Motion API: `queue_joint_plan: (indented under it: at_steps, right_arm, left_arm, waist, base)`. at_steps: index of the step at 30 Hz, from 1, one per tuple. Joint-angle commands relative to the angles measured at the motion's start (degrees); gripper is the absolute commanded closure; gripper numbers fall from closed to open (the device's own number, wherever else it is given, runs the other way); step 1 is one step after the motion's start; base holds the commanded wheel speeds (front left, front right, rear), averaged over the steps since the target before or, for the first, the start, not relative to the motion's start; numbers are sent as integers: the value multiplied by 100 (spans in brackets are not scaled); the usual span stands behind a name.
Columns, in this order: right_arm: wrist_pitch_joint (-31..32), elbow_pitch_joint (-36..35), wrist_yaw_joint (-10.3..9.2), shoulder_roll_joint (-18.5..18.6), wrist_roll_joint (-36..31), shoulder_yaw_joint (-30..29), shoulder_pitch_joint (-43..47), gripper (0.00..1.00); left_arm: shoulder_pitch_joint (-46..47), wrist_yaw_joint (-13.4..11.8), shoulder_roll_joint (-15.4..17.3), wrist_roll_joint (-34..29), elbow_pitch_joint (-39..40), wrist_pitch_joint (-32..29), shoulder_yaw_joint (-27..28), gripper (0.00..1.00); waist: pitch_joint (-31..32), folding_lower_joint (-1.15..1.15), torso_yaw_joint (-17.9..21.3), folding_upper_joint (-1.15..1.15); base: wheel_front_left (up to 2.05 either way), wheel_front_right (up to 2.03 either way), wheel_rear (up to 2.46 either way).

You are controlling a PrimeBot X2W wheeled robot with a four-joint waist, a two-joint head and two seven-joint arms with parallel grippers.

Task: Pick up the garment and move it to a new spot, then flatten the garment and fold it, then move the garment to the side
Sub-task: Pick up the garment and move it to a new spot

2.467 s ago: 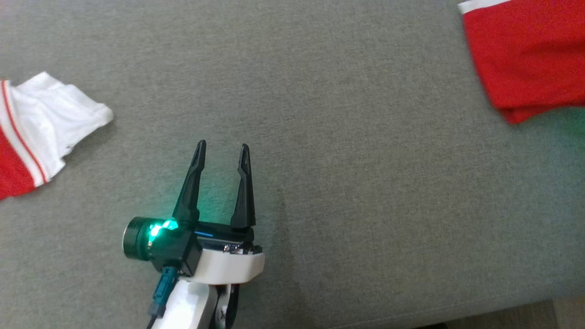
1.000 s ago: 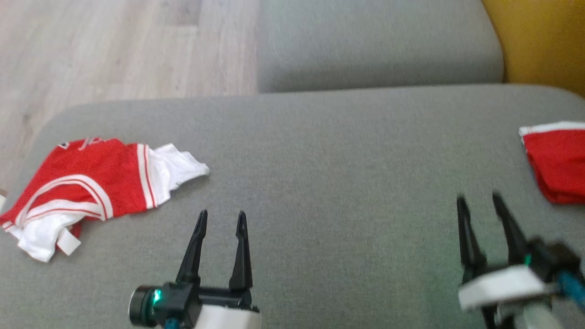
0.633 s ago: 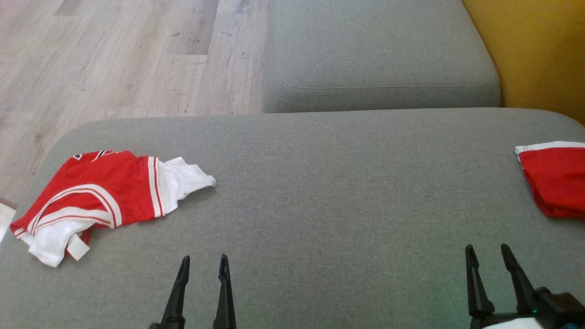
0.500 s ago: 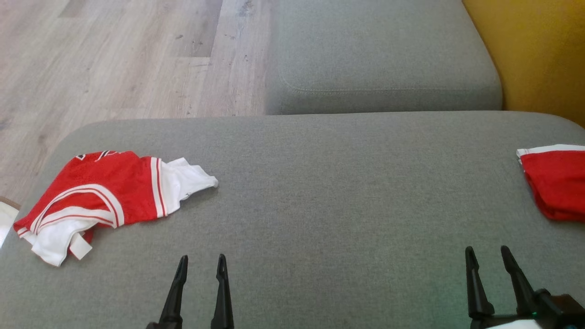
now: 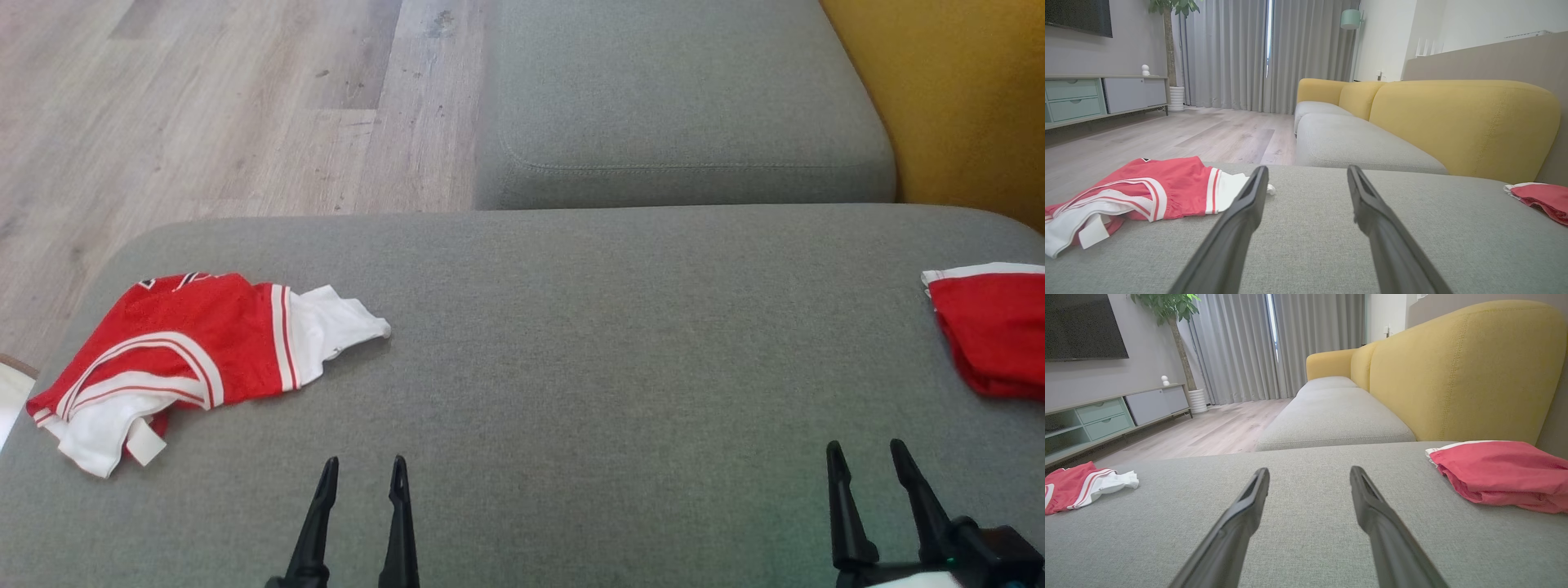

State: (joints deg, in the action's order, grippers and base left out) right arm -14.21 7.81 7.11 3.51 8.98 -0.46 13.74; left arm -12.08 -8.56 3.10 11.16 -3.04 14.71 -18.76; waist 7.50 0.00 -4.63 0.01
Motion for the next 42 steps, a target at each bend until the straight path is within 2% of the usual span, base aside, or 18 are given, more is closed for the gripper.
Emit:
queue_joint_plan:
  at_steps: [1,7,12,23,29,35,38,42]
  right_arm:
    - [-78,-224,37,74,-41,130,-139,0]
    - [-79,-227,37,76,-48,130,-132,0]
    - [-79,-235,37,48,-21,153,-125,0]
    - [-79,-270,37,-12,17,210,-326,0]
    - [-79,-246,37,-19,5,221,-435,0]
    - [-79,-206,37,79,-6,337,-532,0]
    - [-79,-210,37,188,-20,340,-525,0]
    - [-79,-274,37,492,-73,459,-620,0]
  left_arm:
    - [261,5,-23,-46,163,29,190,0]
    - [291,-11,-23,-167,148,29,234,0]
    - [343,-46,-23,-296,136,29,263,0]
    - [462,-49,-23,-439,177,29,445,0]
    - [506,-106,-23,-443,258,29,556,0]
    - [538,-205,-23,-414,365,29,642,0]
    - [684,-162,-23,-396,371,29,651,0]
    - [1290,-40,-16,-537,439,29,818,0]
  waist:
    - [-4,0,-3,-1]
    - [-41,0,-85,-1]
    - [-97,0,-404,-1]
    - [-424,0,-1643,-1]
    - [-584,0,-2194,-1]
    - [-744,0,-2327,-1]
    - [-869,0,-2372,-1]
    - [-1320,0,-2221,-1]
  base:
    - [0,0,0]
    - [0,0,0]
    - [0,0,0]
    - [0,0,0]
    - [0,0,0]
    - [0,0,0]
    - [0,0,0]
    - [0,0,0]
